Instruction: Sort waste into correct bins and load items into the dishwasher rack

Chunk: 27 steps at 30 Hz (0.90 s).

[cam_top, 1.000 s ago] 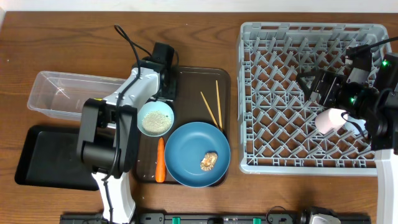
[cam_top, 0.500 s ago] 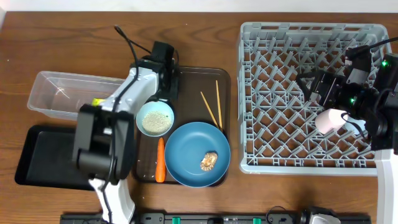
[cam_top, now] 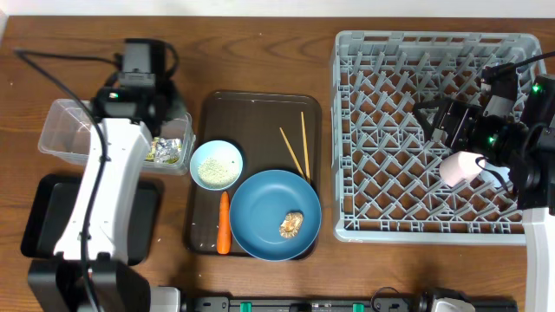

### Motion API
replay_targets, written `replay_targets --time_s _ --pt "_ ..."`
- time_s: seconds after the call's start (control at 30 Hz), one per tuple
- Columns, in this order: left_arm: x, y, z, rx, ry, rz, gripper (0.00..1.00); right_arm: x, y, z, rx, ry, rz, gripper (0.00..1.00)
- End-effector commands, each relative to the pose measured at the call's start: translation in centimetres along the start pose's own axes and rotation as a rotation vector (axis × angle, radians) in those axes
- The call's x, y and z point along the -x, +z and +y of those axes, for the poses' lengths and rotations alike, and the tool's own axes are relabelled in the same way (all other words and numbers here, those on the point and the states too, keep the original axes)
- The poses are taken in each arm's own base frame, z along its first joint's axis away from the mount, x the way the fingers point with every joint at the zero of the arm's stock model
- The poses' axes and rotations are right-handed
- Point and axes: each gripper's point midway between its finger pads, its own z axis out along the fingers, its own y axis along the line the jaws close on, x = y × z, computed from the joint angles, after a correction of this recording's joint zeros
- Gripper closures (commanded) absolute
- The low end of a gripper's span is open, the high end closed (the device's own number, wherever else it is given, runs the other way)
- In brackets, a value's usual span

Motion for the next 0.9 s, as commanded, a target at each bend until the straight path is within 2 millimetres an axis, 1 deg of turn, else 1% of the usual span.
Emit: replay_targets --time_s 0.0,0.03,0.1,0.13,0.17,0.2,0.23,0.27,0.3,0.33,0.47,0.57,0.63,0.67,0.73,0.83,0.87 --pt "-1.7 3.9 2.6 0.055 -0.15 0.11 0.94 -0.1 0.2 0.1 0.002 -0.021 0.007 0.17" --pt "-2.0 4.7 2.6 0.038 -0.166 0.139 0.94 -0.1 0.2 0.1 0.002 -0.021 0.007 0.17" --pt "-2.3 5.7 3.0 0.029 -0.189 0.171 0.94 -0.1 0.2 0.1 0.002 -0.021 0.007 0.17" --pt "-2.4 6.0 3.2 0.026 -0.197 0.182 0.92 -0.1 0.2 0.1 0.003 -0.021 0.007 0.17" --pt "-2.4 6.2 3.3 0.018 -0.205 0.19 0.83 -0.1 0.2 0.1 0.002 -0.021 0.007 0.17" --pt "-2.4 6.2 3.2 0.003 -0.202 0.196 0.71 -0.1 0.2 0.1 0.003 -0.021 0.007 0.17" --pt "-2.2 5.9 3.0 -0.021 -0.19 0.198 0.55 -0.1 0.2 0.1 0.002 -0.021 0.008 0.17" --pt "-2.0 5.6 2.4 -0.058 -0.169 0.199 0.36 -0.1 0.2 0.1 0.002 -0.02 0.008 0.17" --pt "-1.8 5.1 1.9 -0.09 -0.15 0.198 0.3 -0.1 0.2 0.1 0.002 -0.02 0.008 0.17" --pt "-1.5 4.4 1.5 -0.12 -0.123 0.193 0.28 -0.1 0.2 0.1 0.002 -0.021 0.008 0.17" --pt "-1.0 1.0 0.4 -0.195 -0.021 0.154 0.26 -0.1 0.2 0.1 0.003 -0.021 0.007 0.15" --pt "-1.7 -1.6 -1.2 -0.258 0.13 0.129 0.26 0.0 0.2 0.1 0.003 -0.022 0.005 0.15" --pt "-3.0 -3.0 -2.4 -0.282 0.233 0.137 0.27 0.1 0.2 0.2 0.003 -0.025 0.001 0.14" --pt "-3.9 -3.6 -3.2 -0.295 0.286 0.151 0.28 0.1 0.2 0.2 0.003 -0.025 -0.001 0.14" --pt "-5.7 -4.2 -4.6 -0.312 0.375 0.185 0.29 0.3 0.2 0.2 0.005 -0.028 -0.006 0.14" --pt "-8.4 -4.2 -6.3 -0.308 0.466 0.232 0.33 0.3 0.2 0.2 0.005 -0.029 -0.008 0.15" --pt "-9.3 -3.9 -6.8 -0.303 0.493 0.245 0.38 0.3 0.2 0.2 0.005 -0.029 -0.007 0.14"
